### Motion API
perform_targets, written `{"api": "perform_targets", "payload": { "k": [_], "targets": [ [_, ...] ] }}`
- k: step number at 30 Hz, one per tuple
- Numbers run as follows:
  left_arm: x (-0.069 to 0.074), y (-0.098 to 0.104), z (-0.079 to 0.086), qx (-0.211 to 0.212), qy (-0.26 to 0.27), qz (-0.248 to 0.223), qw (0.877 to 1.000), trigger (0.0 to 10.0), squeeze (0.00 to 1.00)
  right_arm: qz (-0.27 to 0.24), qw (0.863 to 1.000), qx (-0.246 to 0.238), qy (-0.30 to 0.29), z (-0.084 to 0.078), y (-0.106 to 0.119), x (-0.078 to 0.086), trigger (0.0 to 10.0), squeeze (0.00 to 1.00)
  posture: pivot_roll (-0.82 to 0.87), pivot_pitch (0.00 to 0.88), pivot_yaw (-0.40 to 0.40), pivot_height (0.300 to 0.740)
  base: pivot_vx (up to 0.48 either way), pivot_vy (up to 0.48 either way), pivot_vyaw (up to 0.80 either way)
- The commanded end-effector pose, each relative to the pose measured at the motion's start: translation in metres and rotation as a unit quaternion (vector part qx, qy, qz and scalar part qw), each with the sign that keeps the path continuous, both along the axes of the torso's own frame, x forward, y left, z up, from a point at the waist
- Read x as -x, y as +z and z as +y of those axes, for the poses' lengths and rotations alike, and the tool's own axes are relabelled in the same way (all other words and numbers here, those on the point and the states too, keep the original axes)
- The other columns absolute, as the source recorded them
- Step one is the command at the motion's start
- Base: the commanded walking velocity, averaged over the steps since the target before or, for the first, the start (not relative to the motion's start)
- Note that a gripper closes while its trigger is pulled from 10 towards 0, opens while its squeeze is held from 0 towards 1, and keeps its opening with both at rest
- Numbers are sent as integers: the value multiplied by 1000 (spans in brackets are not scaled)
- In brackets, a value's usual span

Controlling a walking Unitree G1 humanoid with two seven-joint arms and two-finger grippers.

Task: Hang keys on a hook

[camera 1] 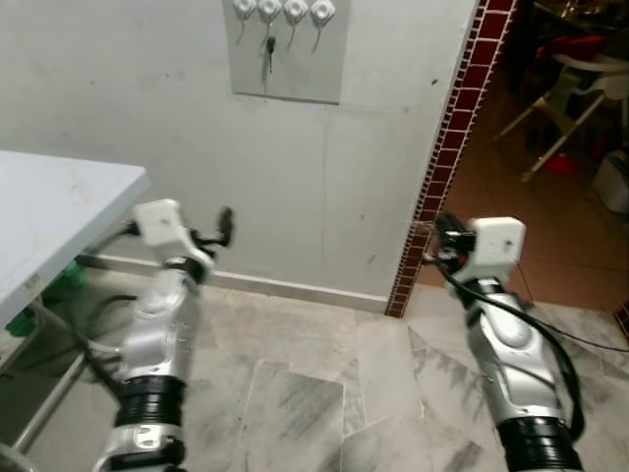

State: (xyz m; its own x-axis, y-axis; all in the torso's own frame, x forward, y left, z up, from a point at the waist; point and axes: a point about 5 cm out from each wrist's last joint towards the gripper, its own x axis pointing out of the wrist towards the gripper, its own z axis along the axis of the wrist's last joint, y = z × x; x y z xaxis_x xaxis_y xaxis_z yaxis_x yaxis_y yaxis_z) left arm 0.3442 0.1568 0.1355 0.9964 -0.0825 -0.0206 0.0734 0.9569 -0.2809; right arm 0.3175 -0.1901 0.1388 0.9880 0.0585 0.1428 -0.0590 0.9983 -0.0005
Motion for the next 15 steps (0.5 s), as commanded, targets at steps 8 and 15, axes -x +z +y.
{"api": "perform_targets", "payload": {
  "k": [8, 15],
  "targets": [
    [4, 1, 8, -28, -15, -1, 999, 10000, 0, -12, 1000, 12, 15, 8, 6, -2, 10000, 0, 28, 0, -25, 740, 287, 0, 0],
    [5, -1, 7, -32, -21, 3, 999, 10000, 0, -13, 1000, 21, 18, 9, 6, -2, 10000, 0, 27, 0, -23, 740, 299, 0, 0]
  ]
}}
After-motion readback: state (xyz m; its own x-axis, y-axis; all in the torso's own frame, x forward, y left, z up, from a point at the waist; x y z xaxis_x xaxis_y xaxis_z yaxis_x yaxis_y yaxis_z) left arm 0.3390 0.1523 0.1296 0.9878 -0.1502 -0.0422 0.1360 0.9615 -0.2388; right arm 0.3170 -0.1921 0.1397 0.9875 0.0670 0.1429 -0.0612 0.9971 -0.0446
